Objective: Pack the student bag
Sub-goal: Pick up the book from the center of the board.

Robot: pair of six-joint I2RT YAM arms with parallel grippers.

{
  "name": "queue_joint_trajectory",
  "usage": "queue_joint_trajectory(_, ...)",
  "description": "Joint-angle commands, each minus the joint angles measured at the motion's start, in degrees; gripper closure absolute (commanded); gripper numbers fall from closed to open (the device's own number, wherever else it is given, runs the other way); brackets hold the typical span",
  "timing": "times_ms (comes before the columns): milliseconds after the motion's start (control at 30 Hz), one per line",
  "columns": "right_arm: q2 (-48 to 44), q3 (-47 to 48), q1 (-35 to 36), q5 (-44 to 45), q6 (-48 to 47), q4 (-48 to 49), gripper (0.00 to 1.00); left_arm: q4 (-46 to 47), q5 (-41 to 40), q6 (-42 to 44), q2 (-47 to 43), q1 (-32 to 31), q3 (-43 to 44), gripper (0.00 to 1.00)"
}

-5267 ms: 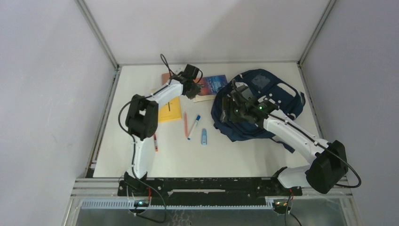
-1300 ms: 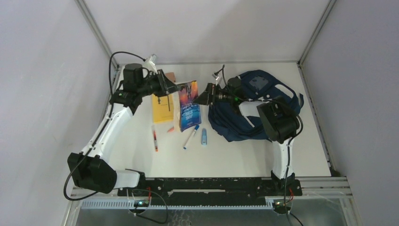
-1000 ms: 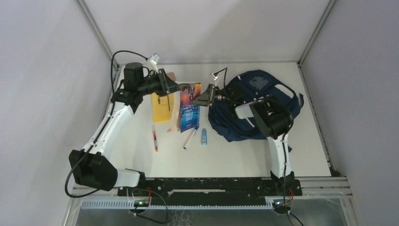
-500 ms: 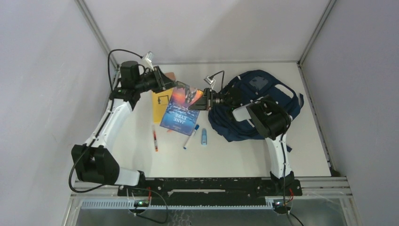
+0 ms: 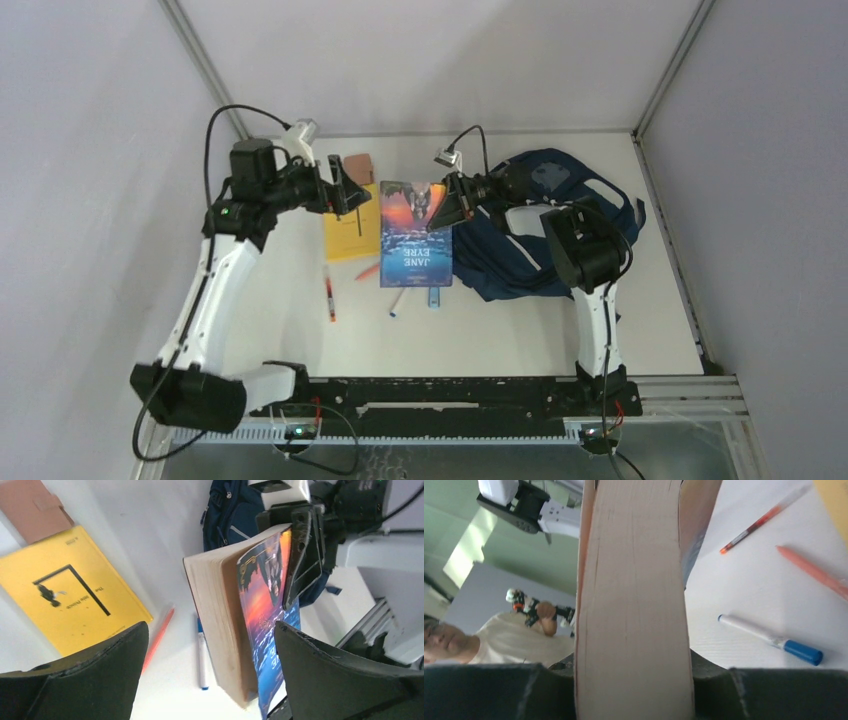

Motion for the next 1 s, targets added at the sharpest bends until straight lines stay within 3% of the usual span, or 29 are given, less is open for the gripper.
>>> queue_joint_trajectory(0,-5.60,3.79,4.10,-7.11,7.94,6.84,1.00,-6.25,1.76,11.35,-5.70,0.02,4.81,0.00)
queue_joint_trajectory(200,-4.62,5.98,4.72,-7.28,9.30,7.12,1.00,-8.15,3.65,9.59,-6.74,0.01,6.13,0.00)
queue_joint_trajectory(433,-3.58,12.74,5.35,-5.63,12.05,7.25,1.00,-5.75,-4.34,2.40,-10.24,0.01,6.75,0.00)
queue_joint_trajectory(733,-0.12,33.98,11.93,-11.80,24.95,7.29,1.00,-5.59,-16.33,-2.13,-15.75,-0.05,12.96,0.00)
queue_joint_trajectory(867,5.73,44.69,12.50,-12.91,35.31,7.68,1.00,-8.38,-24.03,-3.55,-16.88,-0.01,17.49,0.00)
queue_joint_trajectory(967,7.69,47.77,11.93,-12.69,37.27,7.46,1.00,-10.94,-25.77,-3.99,-16.48,0.02,20.38,0.00)
